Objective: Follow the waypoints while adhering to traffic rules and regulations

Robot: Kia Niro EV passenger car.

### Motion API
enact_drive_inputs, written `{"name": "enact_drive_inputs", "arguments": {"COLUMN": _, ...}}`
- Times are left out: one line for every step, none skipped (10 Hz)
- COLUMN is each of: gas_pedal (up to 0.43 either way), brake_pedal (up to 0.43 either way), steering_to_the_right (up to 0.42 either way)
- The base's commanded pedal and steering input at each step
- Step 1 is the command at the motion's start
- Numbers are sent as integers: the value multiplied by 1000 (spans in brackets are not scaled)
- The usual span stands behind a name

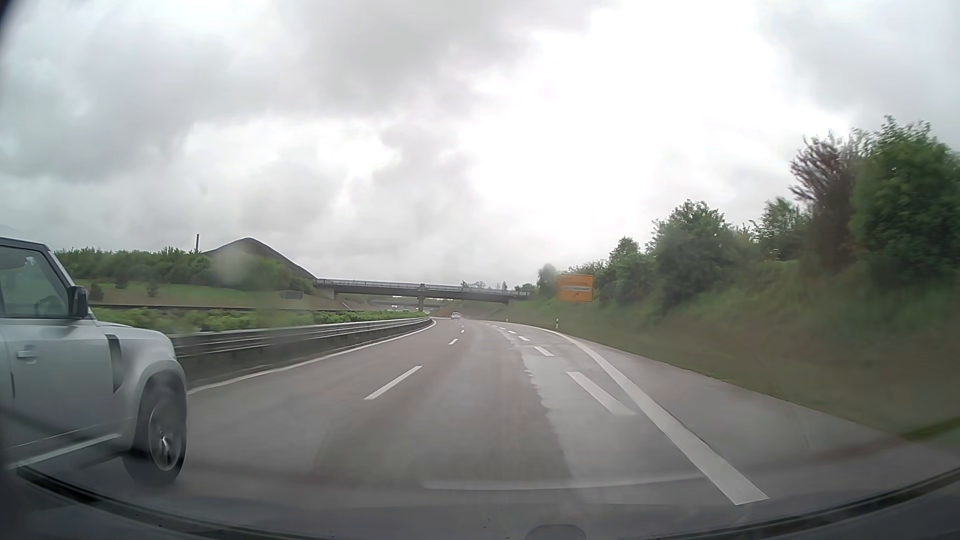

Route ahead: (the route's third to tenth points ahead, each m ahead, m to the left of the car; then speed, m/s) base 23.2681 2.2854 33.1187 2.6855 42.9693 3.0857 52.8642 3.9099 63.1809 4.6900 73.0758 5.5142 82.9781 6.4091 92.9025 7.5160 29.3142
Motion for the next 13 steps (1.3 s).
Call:
{"name": "enact_drive_inputs", "arguments": {"gas_pedal": 287, "brake_pedal": 0, "steering_to_the_right": -8}}
{"name": "enact_drive_inputs", "arguments": {"gas_pedal": 287, "brake_pedal": 0, "steering_to_the_right": -8}}
{"name": "enact_drive_inputs", "arguments": {"gas_pedal": 287, "brake_pedal": 0, "steering_to_the_right": -8}}
{"name": "enact_drive_inputs", "arguments": {"gas_pedal": 287, "brake_pedal": 0, "steering_to_the_right": -8}}
{"name": "enact_drive_inputs", "arguments": {"gas_pedal": 287, "brake_pedal": 0, "steering_to_the_right": -8}}
{"name": "enact_drive_inputs", "arguments": {"gas_pedal": 280, "brake_pedal": 0, "steering_to_the_right": -8}}
{"name": "enact_drive_inputs", "arguments": {"gas_pedal": 280, "brake_pedal": 0, "steering_to_the_right": -8}}
{"name": "enact_drive_inputs", "arguments": {"gas_pedal": 268, "brake_pedal": 0, "steering_to_the_right": -8}}
{"name": "enact_drive_inputs", "arguments": {"gas_pedal": 268, "brake_pedal": 0, "steering_to_the_right": -8}}
{"name": "enact_drive_inputs", "arguments": {"gas_pedal": 260, "brake_pedal": 0, "steering_to_the_right": -8}}
{"name": "enact_drive_inputs", "arguments": {"gas_pedal": 260, "brake_pedal": 0, "steering_to_the_right": -8}}
{"name": "enact_drive_inputs", "arguments": {"gas_pedal": 260, "brake_pedal": 0, "steering_to_the_right": -8}}
{"name": "enact_drive_inputs", "arguments": {"gas_pedal": 260, "brake_pedal": 0, "steering_to_the_right": -8}}
